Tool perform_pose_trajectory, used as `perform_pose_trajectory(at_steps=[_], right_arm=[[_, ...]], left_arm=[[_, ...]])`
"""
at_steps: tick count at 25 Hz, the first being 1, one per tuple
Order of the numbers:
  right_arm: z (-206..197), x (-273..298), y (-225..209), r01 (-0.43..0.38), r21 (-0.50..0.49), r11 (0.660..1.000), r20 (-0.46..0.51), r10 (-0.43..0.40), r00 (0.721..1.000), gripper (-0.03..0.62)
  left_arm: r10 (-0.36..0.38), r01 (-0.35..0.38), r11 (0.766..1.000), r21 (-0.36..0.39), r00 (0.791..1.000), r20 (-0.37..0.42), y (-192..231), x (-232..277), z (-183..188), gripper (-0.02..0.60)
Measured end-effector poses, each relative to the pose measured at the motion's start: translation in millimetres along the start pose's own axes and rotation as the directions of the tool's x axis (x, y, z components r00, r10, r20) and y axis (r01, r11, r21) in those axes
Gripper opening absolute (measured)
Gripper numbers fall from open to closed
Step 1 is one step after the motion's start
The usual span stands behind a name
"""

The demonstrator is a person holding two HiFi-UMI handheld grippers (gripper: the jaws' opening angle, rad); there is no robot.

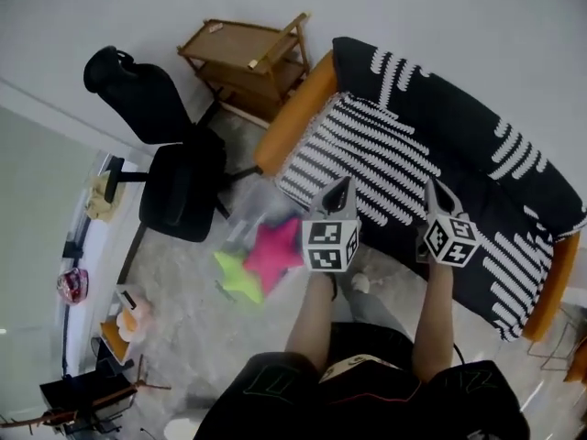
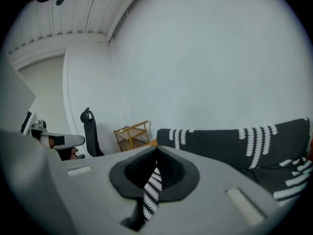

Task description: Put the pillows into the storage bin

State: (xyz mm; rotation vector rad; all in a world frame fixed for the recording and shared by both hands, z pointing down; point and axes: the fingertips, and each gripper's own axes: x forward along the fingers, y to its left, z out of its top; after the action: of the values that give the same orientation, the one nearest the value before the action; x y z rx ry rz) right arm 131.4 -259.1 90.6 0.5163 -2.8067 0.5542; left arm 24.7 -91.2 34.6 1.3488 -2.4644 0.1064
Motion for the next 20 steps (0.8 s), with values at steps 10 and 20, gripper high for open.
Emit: perform_pose_trajectory(at_steps=[10,20], right_arm=[[79,-61,-66,0.138,-0.031,0.99,0.158,-0.131,0.979,0.003],[146,-93,-87,0.316,-0.089,0.945,0.27,-0.282,0.921,0.003]], left_arm=[[-0.178,0.165,0.974,0.155,0.982,0.07,-95,45,71,0.011],[-0.296,0.257,0.931,0.257,0.947,0.124,-121,83,130,0.011]])
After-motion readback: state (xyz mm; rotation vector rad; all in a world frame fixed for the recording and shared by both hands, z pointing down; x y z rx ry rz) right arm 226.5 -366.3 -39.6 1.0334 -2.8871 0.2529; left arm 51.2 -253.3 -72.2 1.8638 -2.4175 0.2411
